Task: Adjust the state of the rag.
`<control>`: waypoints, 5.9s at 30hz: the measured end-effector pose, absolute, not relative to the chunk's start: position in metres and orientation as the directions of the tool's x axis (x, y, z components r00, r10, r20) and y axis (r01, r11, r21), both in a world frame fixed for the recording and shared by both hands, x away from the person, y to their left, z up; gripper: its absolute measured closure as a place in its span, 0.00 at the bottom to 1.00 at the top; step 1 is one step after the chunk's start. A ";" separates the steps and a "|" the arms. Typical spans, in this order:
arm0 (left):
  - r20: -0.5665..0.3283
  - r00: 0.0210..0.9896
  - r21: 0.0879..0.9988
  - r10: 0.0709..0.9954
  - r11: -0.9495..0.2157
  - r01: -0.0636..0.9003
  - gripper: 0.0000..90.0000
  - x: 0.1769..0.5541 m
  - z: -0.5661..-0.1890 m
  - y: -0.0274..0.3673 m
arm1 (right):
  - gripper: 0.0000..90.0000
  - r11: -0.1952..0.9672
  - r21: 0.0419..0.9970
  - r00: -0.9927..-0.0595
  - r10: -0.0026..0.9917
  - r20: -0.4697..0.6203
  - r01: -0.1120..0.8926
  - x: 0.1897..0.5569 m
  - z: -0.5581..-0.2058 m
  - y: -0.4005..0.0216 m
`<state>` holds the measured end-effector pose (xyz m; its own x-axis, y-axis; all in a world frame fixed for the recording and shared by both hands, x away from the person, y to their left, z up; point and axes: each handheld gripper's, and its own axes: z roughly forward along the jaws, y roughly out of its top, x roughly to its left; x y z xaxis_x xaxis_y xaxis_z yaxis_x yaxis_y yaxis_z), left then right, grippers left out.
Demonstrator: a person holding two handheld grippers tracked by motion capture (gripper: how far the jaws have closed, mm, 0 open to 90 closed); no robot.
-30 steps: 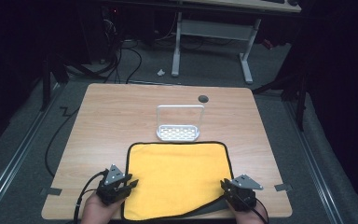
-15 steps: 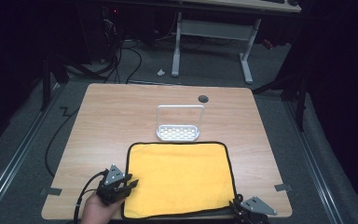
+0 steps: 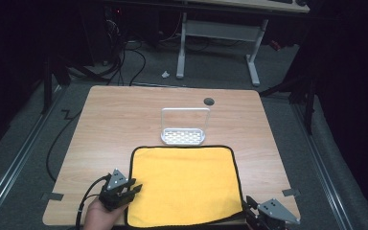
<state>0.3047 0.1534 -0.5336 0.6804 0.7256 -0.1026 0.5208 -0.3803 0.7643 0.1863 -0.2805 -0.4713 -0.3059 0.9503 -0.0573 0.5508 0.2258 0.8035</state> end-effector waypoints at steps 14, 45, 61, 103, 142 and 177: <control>-0.100 0.683 0.764 0.723 -0.384 0.519 0.70 0.305 -0.533 0.153 | 0.80 0.259 0.802 -0.338 0.938 -0.077 0.538 0.260 -0.453 -0.251; -0.141 0.684 0.777 0.716 -0.348 0.525 0.62 0.337 -0.522 0.118 | 0.73 0.203 0.758 -0.281 0.959 -0.027 0.620 0.306 -0.513 -0.278; -0.232 0.547 0.732 0.804 -0.226 0.643 0.56 0.431 -0.528 0.113 | 0.68 0.393 0.808 -0.514 0.848 -0.134 0.438 0.256 -0.496 -0.197; -0.309 0.588 0.732 0.748 -0.208 0.649 0.93 0.432 -0.538 0.107 | 0.54 0.524 0.751 -0.791 0.611 -0.004 0.401 0.232 -0.535 -0.037; -0.431 0.470 0.738 0.771 0.001 0.675 0.93 0.431 -0.532 0.136 | 0.93 0.465 0.849 -0.772 0.625 -0.115 0.249 0.235 -0.490 -0.038; -0.347 0.405 0.800 0.846 0.042 0.598 0.93 0.406 -0.474 0.155 | 0.92 0.422 0.885 -0.756 0.640 -0.135 0.199 0.226 -0.463 -0.045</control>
<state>0.4063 0.1547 -0.4743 0.4046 0.8461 -0.3470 0.5981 0.0422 0.8003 0.2264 -0.0445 -0.4627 -0.7562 0.6402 -0.1353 0.1989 0.4219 0.8846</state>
